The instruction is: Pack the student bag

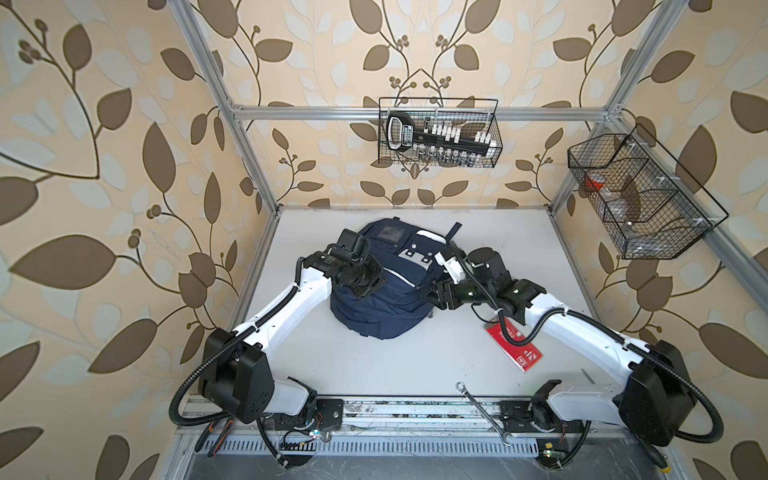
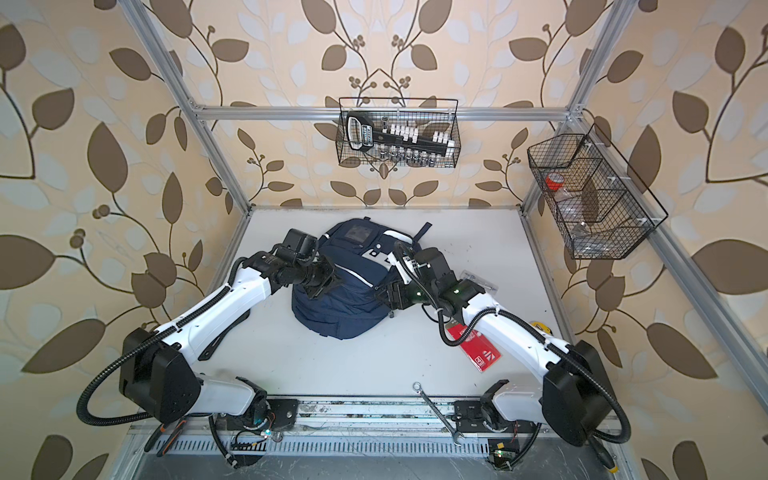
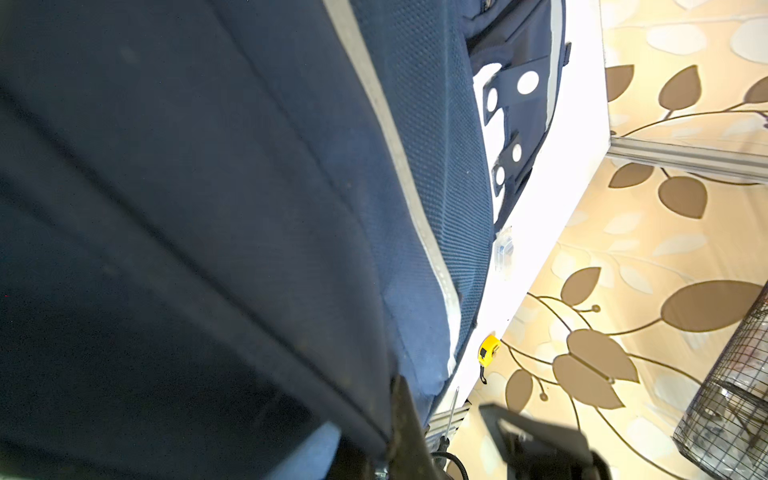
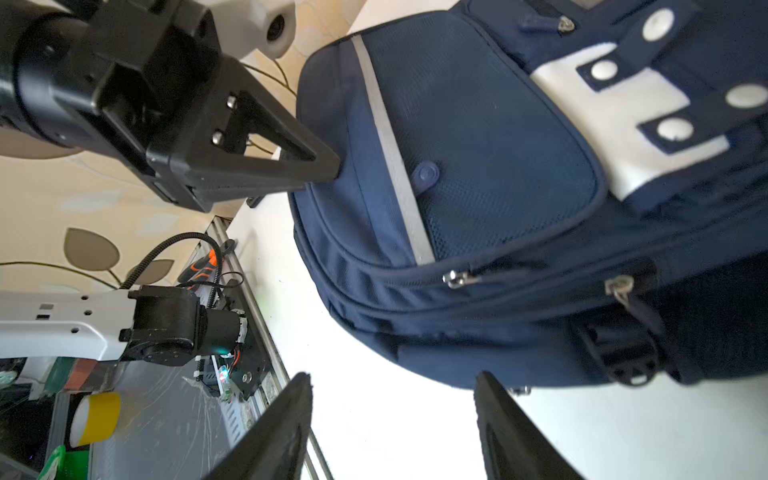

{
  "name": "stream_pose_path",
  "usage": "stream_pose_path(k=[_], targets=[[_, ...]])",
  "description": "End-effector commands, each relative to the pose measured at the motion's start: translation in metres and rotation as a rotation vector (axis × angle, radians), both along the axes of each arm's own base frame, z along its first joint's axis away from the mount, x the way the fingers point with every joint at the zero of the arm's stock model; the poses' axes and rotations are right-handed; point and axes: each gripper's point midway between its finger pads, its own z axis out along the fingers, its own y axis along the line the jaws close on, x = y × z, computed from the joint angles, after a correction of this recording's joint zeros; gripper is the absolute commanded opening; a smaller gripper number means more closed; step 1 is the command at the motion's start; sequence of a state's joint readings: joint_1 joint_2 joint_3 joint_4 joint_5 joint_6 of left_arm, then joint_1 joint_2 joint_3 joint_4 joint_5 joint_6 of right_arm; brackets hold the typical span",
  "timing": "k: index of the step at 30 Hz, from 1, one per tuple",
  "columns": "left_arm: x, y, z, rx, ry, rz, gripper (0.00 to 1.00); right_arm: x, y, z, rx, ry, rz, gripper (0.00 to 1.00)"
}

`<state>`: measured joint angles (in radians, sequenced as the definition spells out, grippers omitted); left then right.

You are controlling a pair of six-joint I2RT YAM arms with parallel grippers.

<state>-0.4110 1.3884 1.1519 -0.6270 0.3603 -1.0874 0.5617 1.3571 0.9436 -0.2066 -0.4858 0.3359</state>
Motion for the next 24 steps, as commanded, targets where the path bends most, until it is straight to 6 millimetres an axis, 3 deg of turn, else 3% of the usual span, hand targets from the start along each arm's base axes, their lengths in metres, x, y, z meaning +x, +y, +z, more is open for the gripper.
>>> stream_pose_path(k=[1,5,11,21,24], targets=[[0.006,-0.014,0.056,-0.101,-0.161,-0.069,0.00,0.008,0.018,-0.002,0.051,-0.028,0.143,0.63],[0.004,-0.014,0.055,-0.108,-0.156,-0.069,0.00,0.021,0.019,-0.016,0.052,-0.021,0.165,0.61],[0.002,-0.014,0.053,-0.114,-0.148,-0.071,0.00,0.040,0.012,-0.018,0.132,-0.015,0.148,0.64],[0.002,-0.014,0.051,-0.126,-0.146,-0.056,0.00,0.032,0.025,-0.042,0.168,0.092,0.249,0.64],[0.003,-0.014,0.051,-0.132,-0.147,-0.050,0.00,0.023,0.022,-0.039,0.182,0.095,0.255,0.64]])
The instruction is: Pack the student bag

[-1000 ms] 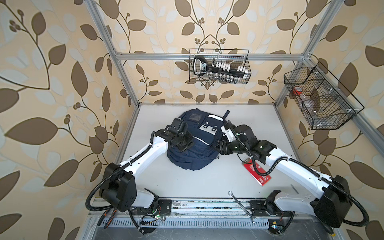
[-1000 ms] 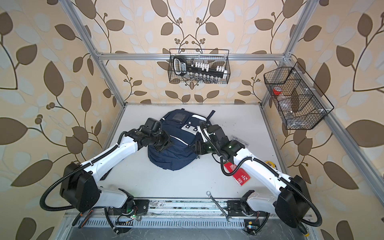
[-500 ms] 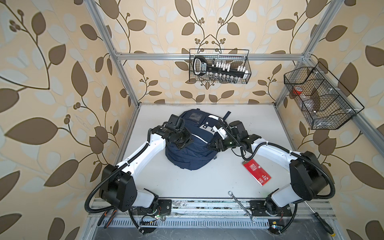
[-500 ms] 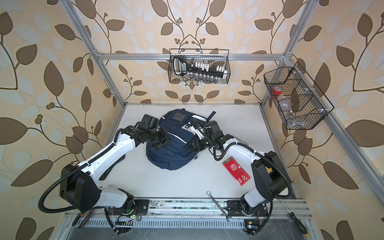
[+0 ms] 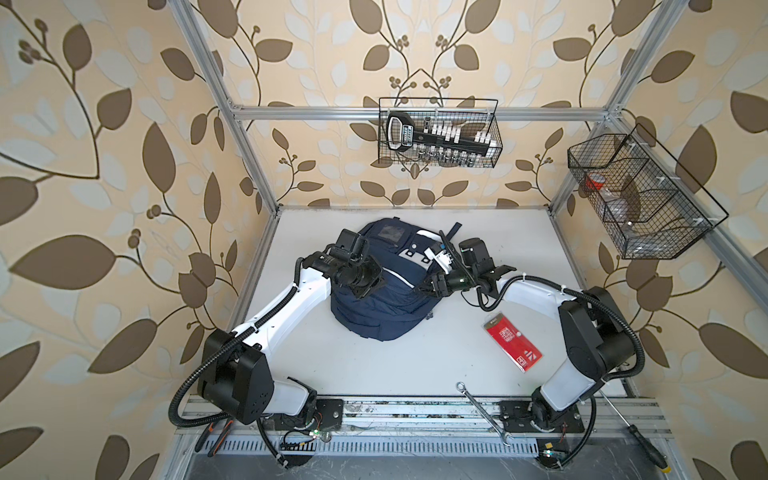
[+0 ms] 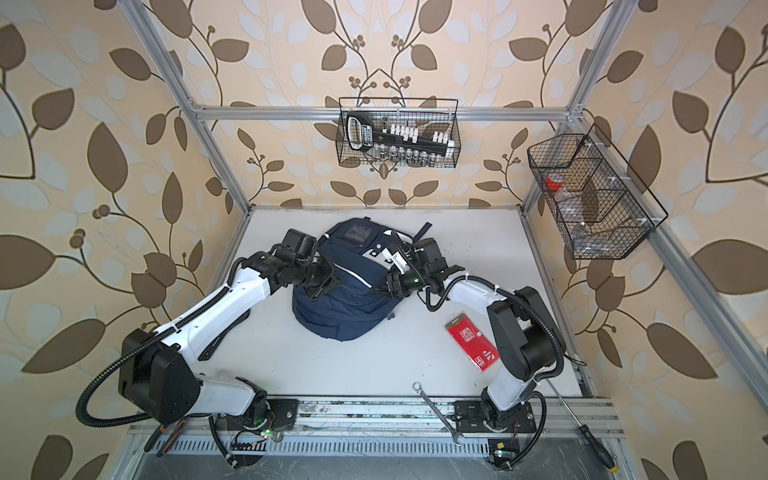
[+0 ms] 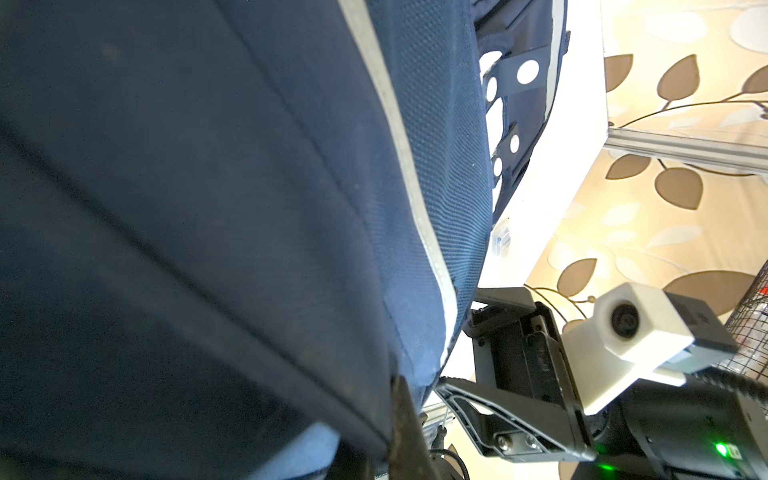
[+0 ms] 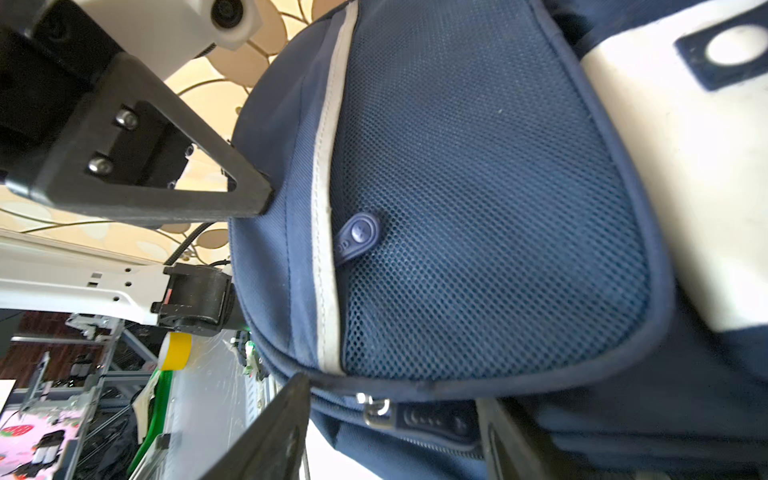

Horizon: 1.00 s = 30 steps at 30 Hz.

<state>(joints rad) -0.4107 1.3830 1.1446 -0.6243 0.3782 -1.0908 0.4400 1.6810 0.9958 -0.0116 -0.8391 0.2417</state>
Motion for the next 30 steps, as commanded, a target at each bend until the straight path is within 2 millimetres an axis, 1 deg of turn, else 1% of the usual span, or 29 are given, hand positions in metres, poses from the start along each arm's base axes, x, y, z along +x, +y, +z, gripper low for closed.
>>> stream_pose_path(k=[1,3,6,8,11,14,15,18,21,23,25,27,30], targets=[[0.007,-0.013,0.051,-0.120,-0.155,-0.038,0.00,-0.015,0.003,0.011,0.040,-0.003,0.058,0.64],[0.007,-0.013,0.052,-0.123,-0.160,-0.037,0.00,-0.020,0.000,0.011,0.032,-0.003,0.053,0.62],[0.009,-0.013,0.049,-0.123,-0.158,-0.032,0.00,-0.026,-0.003,0.005,0.008,0.007,0.051,0.59],[0.009,-0.013,0.048,-0.125,-0.156,-0.031,0.00,-0.028,-0.003,0.001,-0.006,0.012,0.051,0.56],[0.009,-0.012,0.045,-0.121,-0.152,-0.028,0.00,-0.028,-0.001,0.000,-0.026,0.006,0.040,0.50],[0.010,-0.012,0.044,-0.122,-0.149,-0.024,0.00,-0.027,-0.003,-0.008,-0.064,0.004,0.014,0.44],[0.010,-0.012,0.044,-0.123,-0.150,-0.024,0.00,-0.027,-0.004,-0.011,-0.074,0.003,0.009,0.41],[0.011,-0.011,0.042,-0.124,-0.148,-0.020,0.00,-0.027,-0.005,-0.015,-0.097,0.002,-0.010,0.27],[0.012,-0.012,0.041,-0.125,-0.146,-0.019,0.00,-0.025,-0.006,-0.015,-0.124,-0.021,-0.040,0.13],[0.012,-0.012,0.040,-0.125,-0.142,-0.017,0.00,-0.023,-0.009,-0.015,-0.145,-0.030,-0.063,0.08],[0.013,-0.011,0.039,-0.123,-0.146,-0.012,0.00,-0.024,-0.011,-0.015,-0.173,-0.037,-0.077,0.01],[0.013,-0.010,0.038,-0.122,-0.148,-0.007,0.00,-0.029,-0.011,-0.013,-0.199,-0.049,-0.084,0.00],[0.014,-0.011,0.035,-0.130,-0.149,0.001,0.00,-0.044,-0.005,-0.012,-0.245,-0.061,-0.079,0.00]])
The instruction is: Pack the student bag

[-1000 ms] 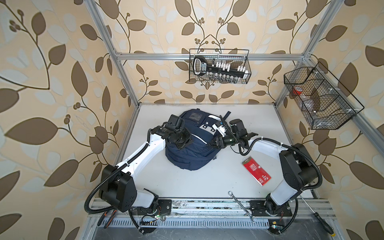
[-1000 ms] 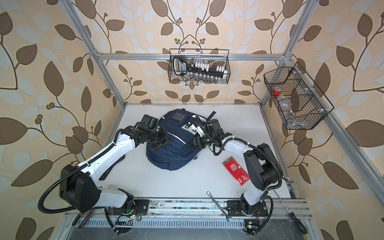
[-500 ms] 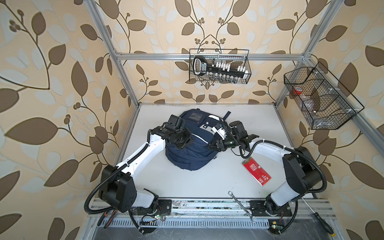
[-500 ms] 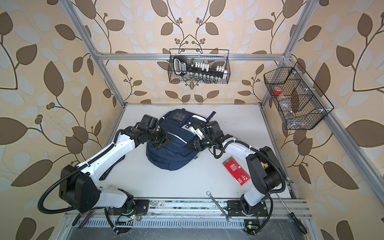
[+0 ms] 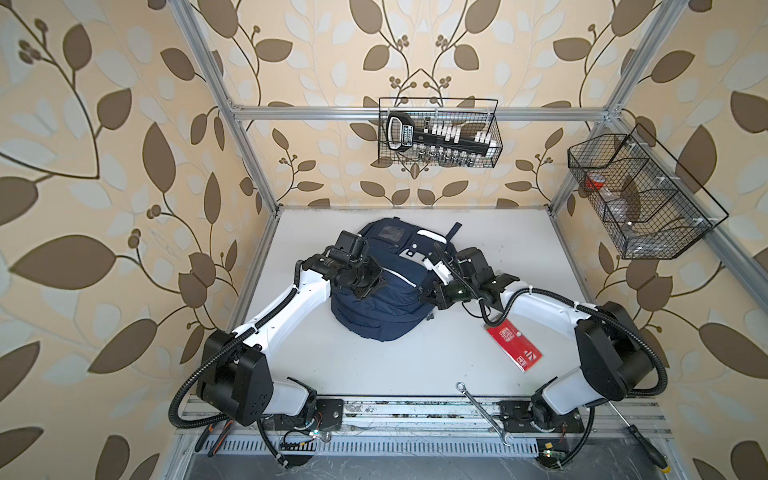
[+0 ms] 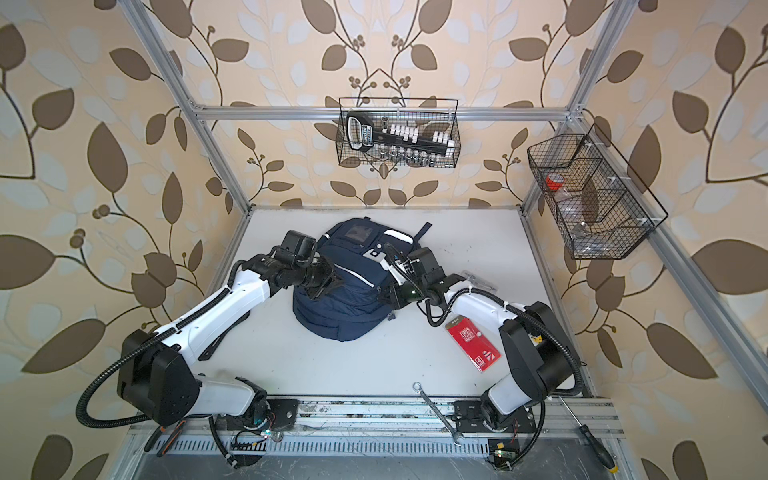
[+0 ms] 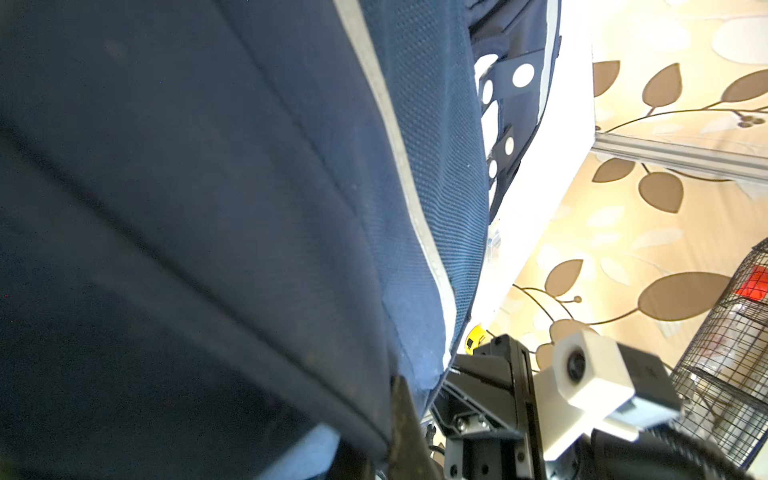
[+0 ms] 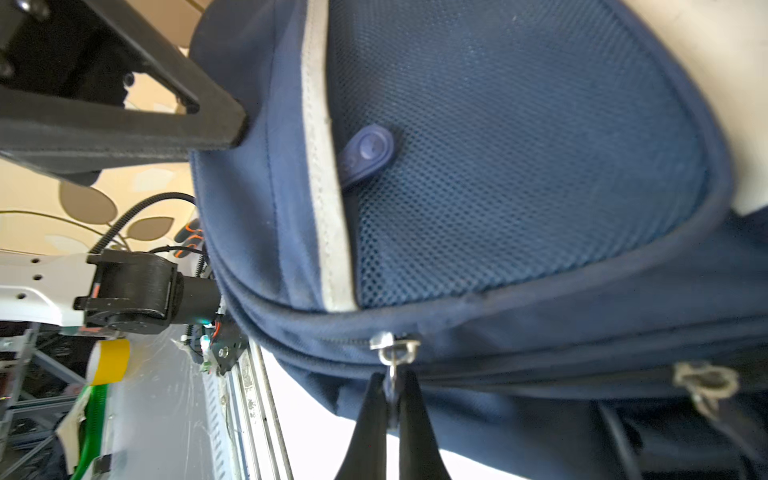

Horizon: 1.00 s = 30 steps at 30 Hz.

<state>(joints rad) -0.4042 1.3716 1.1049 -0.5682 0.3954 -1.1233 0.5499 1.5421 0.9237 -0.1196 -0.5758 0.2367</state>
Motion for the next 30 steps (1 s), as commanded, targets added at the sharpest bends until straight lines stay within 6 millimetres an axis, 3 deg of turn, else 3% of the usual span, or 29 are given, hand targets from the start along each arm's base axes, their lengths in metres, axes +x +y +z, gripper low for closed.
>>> stream_pose_path(k=[1,7,12,14,17,19,25,30], targets=[[0.013,-0.010,0.038,-0.099,-0.149,-0.012,0.00,-0.024,0.004,-0.003,-0.078,0.000,0.006,0.00],[0.015,-0.016,0.035,-0.133,-0.151,0.003,0.00,-0.058,0.046,0.000,-0.172,-0.007,0.054,0.00],[0.012,-0.022,0.033,-0.135,-0.166,0.001,0.00,-0.036,0.073,0.027,-0.158,-0.032,-0.020,0.00],[0.010,-0.011,0.026,-0.077,-0.150,0.018,0.00,-0.026,0.074,0.038,-0.150,-0.041,-0.060,0.00],[0.010,0.013,0.017,-0.022,-0.112,0.068,0.45,-0.020,0.067,0.042,-0.147,-0.009,-0.094,0.00],[0.013,0.032,0.014,-0.009,-0.093,0.113,0.55,-0.022,0.059,0.036,-0.162,0.017,-0.107,0.00],[0.031,0.084,0.002,0.026,-0.058,0.231,0.59,-0.035,0.039,0.023,-0.201,0.073,-0.122,0.00],[0.046,0.094,-0.017,-0.008,-0.015,0.253,0.57,-0.038,0.033,0.022,-0.200,0.106,-0.120,0.00]])
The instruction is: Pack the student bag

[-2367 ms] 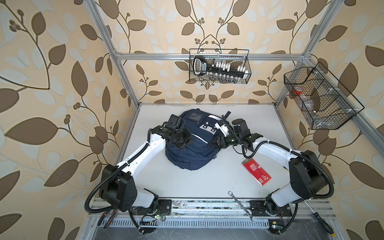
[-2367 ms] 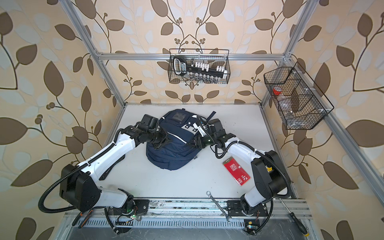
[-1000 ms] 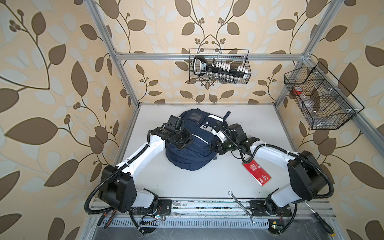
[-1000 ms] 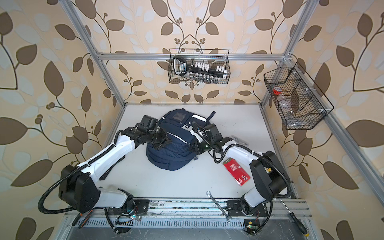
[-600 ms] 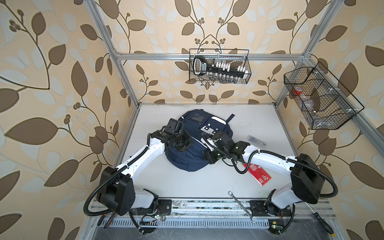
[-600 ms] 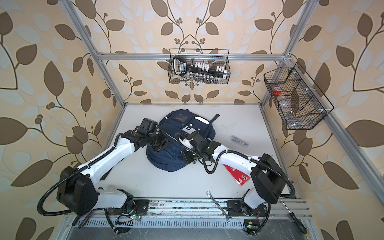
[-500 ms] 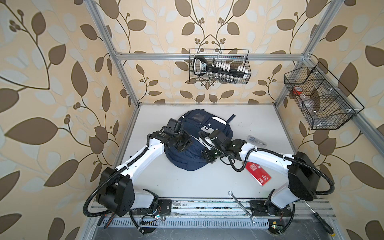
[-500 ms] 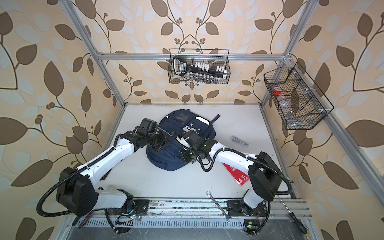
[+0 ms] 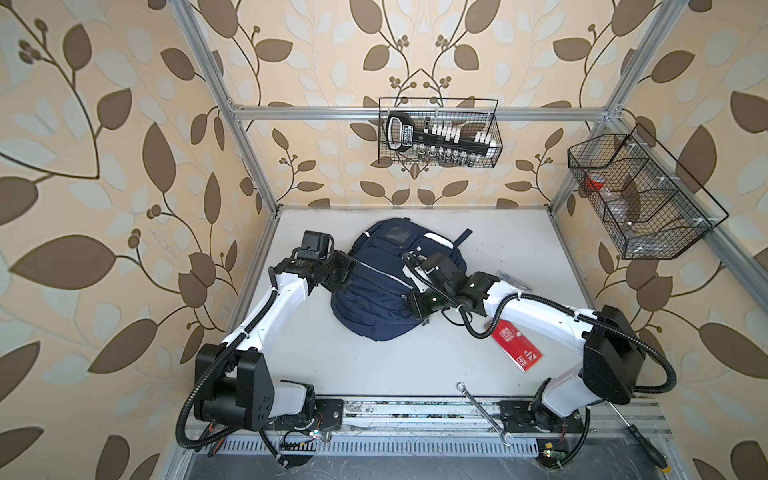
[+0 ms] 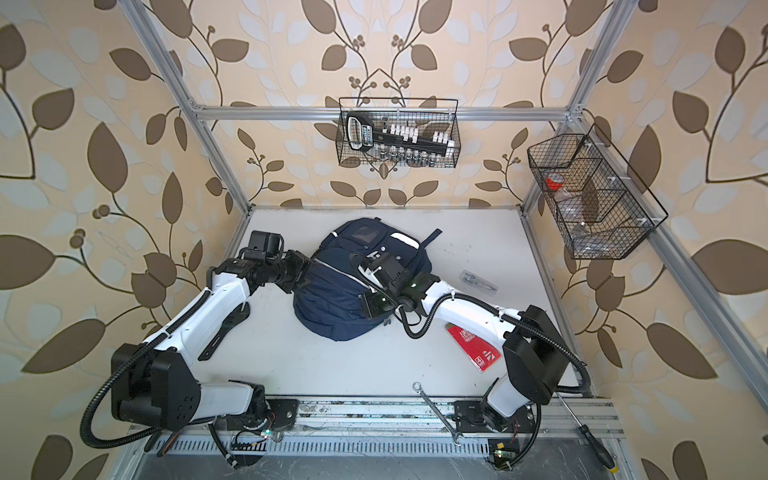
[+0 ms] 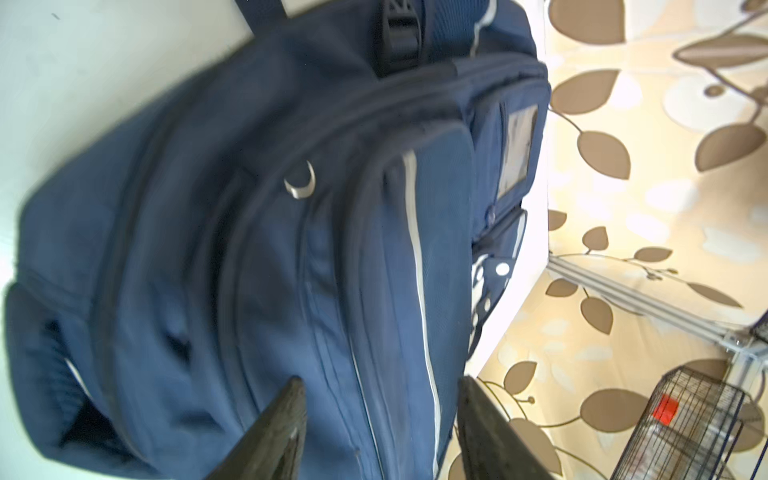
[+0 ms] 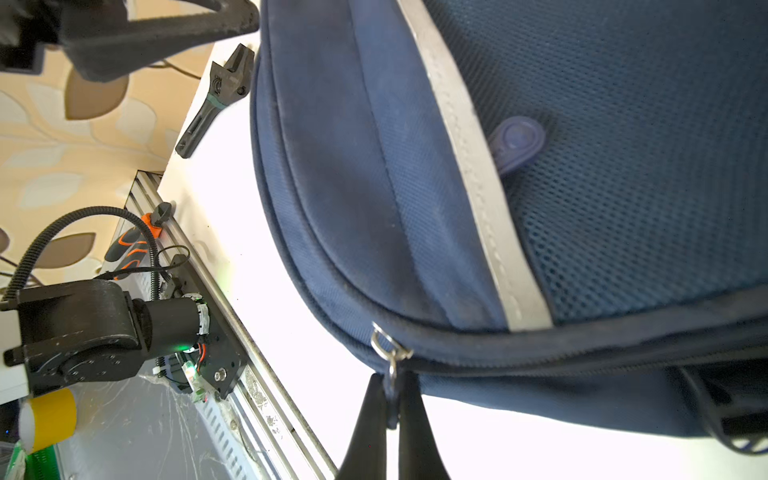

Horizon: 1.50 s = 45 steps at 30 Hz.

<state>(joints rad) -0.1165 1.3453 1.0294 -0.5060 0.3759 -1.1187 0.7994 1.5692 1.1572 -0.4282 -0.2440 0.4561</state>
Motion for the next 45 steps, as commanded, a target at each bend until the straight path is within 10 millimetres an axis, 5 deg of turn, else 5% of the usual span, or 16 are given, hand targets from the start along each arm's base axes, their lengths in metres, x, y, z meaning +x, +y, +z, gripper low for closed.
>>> stream_pose_path(k=[1,8,10,12,23,29,36,39,45], targets=[[0.007,-0.006,-0.006,-0.025,0.003,-0.047,0.57,-0.008,-0.006,0.006,0.010,0.032,0.003,0.00],[0.036,-0.014,-0.022,-0.052,-0.009,-0.069,0.44,-0.010,-0.007,0.004,-0.020,0.067,0.005,0.00],[0.040,-0.016,-0.026,-0.051,-0.010,-0.080,0.30,-0.011,-0.008,0.002,-0.035,0.090,-0.004,0.00],[0.040,-0.016,-0.027,-0.058,-0.018,-0.075,0.00,-0.013,-0.013,0.001,-0.074,0.117,-0.017,0.00],[0.026,-0.017,0.010,-0.074,-0.139,-0.062,0.00,-0.022,0.005,0.022,-0.045,0.190,0.024,0.00],[0.013,-0.026,0.025,-0.063,-0.191,-0.067,0.00,-0.014,0.051,0.028,-0.015,0.194,0.075,0.00],[0.001,-0.033,0.015,-0.070,-0.185,-0.058,0.00,0.011,0.114,0.042,0.087,0.178,0.063,0.00],[-0.003,-0.027,0.016,-0.045,-0.181,-0.044,0.00,0.036,0.096,0.026,0.034,0.169,-0.034,0.00],[-0.011,-0.019,0.018,-0.006,-0.189,-0.038,0.00,0.090,0.012,0.008,-0.106,0.109,-0.209,0.00]])
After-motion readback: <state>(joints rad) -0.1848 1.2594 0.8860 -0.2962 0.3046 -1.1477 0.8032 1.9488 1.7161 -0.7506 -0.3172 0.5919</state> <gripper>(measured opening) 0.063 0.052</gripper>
